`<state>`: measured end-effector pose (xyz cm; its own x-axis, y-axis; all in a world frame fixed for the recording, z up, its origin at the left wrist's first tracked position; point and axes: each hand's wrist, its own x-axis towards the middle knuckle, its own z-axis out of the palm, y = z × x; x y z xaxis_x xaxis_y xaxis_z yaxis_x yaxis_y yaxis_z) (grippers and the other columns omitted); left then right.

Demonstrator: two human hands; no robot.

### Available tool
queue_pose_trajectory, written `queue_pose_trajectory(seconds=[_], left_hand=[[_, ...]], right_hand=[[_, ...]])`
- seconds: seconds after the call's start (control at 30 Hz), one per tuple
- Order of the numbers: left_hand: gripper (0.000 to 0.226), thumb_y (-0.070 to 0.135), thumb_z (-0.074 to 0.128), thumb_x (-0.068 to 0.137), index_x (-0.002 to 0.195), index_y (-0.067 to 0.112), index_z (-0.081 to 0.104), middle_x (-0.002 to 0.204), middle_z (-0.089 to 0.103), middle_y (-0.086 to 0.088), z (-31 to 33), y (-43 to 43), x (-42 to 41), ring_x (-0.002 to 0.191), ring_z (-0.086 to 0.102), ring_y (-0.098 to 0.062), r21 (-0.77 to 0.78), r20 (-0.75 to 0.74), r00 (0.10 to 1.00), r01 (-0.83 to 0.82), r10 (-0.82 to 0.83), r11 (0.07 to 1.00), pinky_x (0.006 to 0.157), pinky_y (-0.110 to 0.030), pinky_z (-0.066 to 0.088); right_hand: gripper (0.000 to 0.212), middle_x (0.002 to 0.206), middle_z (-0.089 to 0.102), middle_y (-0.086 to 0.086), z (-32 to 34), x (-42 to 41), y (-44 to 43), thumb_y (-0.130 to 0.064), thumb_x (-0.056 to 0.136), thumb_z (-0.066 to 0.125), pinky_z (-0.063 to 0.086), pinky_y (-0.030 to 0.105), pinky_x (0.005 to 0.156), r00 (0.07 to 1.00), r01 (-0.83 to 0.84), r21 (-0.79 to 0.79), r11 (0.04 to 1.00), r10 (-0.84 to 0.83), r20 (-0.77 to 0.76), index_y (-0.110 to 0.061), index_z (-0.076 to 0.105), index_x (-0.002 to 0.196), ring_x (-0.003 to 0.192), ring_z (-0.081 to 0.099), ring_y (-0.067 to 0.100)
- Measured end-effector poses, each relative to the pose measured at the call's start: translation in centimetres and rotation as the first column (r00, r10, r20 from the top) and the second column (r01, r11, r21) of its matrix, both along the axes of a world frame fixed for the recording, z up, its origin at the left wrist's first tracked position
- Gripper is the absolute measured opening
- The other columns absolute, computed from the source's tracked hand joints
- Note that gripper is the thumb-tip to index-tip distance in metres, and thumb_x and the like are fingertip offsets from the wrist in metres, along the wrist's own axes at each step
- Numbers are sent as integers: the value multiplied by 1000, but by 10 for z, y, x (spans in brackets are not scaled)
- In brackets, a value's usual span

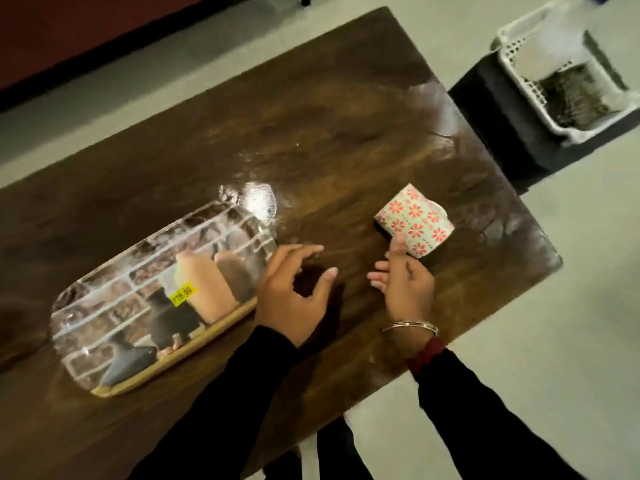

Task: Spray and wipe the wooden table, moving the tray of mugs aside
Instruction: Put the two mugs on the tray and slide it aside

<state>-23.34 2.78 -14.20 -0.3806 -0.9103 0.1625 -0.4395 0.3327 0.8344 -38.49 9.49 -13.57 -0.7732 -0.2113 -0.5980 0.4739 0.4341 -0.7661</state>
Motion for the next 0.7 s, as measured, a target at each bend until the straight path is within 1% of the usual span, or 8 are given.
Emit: queue_pose_trajectory(seconds=[0.07, 0.13, 0.2, 0.27, 0.4, 0.53, 0.6, 0.7], left_hand=[[24, 23, 81, 87, 109, 17, 74, 104, 68, 3, 4, -3, -33, 97, 64, -1, 22, -27, 999, -27, 27, 999, 87, -16, 50], [20, 23, 80, 88, 106, 18, 74, 99, 68, 4, 5, 0, -54, 94, 66, -3, 58, -56, 990, -123, 127, 991, 84, -22, 54], [17, 21, 79, 89, 105, 18, 73, 95, 67, 5, 2, 9, -58, 89, 67, -7, 57, -67, 981, -179, 182, 982, 80, -27, 57], [15, 19, 78, 89, 104, 16, 74, 93, 67, 5, -4, 25, -49, 87, 67, -6, 39, -57, 985, -163, 165, 986, 78, -26, 56], [14, 24, 75, 92, 105, 27, 72, 92, 67, 7, -18, 51, -3, 86, 68, -4, 36, -18, 992, -121, 122, 992, 79, -25, 55], [18, 27, 73, 94, 109, 36, 69, 97, 67, 9, -22, 51, 47, 87, 69, -11, 37, -15, 989, -147, 148, 988, 80, -26, 55], [16, 24, 73, 95, 109, 31, 69, 98, 66, 10, -21, 44, 71, 87, 68, -11, 1, -22, 987, -160, 160, 987, 80, -23, 53], [13, 20, 75, 93, 106, 22, 71, 98, 67, 5, -19, 33, 103, 89, 70, -16, -18, -17, 977, -214, 214, 977, 80, -31, 56]], right_hand=[[101, 97, 74, 17, 12, -5, 5, -88, 55, 61, 65, 36, 71, 933, 237, -31, 971, -219, 286, -1, 63, 107, 77, 79, 25], [119, 110, 71, 22, 19, -14, 5, -91, 42, 64, 65, 44, 82, 797, 406, -87, 910, -306, 520, -4, 52, 121, 85, 80, 31], [122, 115, 67, 24, 22, -24, -3, -89, 43, 70, 62, 45, 87, 677, 525, -138, 840, -314, 665, -3, 46, 125, 92, 79, 35], [111, 119, 63, 23, 21, -35, -16, -87, 61, 71, 60, 45, 91, 603, 601, -143, 787, -329, 727, 1, 47, 124, 100, 75, 36], [72, 124, 64, 18, 20, -49, -40, -65, 87, 70, 57, 42, 95, 610, 616, -141, 775, -356, 708, -7, 61, 129, 108, 69, 34], [25, 88, 79, 2, 24, -61, -43, -48, 86, 66, 56, 42, 99, 748, 490, -202, 848, -290, 596, -24, 74, 87, 93, 72, 26], [21, 87, 81, -2, 26, -55, -44, -45, 83, 69, 61, 40, 91, 809, 428, -175, 887, -289, 512, -25, 74, 85, 90, 76, 22], [38, 90, 82, 5, 28, -29, -46, -38, 77, 84, 66, 38, 70, 884, 407, -112, 907, -360, 299, -8, 71, 96, 80, 80, 16]])
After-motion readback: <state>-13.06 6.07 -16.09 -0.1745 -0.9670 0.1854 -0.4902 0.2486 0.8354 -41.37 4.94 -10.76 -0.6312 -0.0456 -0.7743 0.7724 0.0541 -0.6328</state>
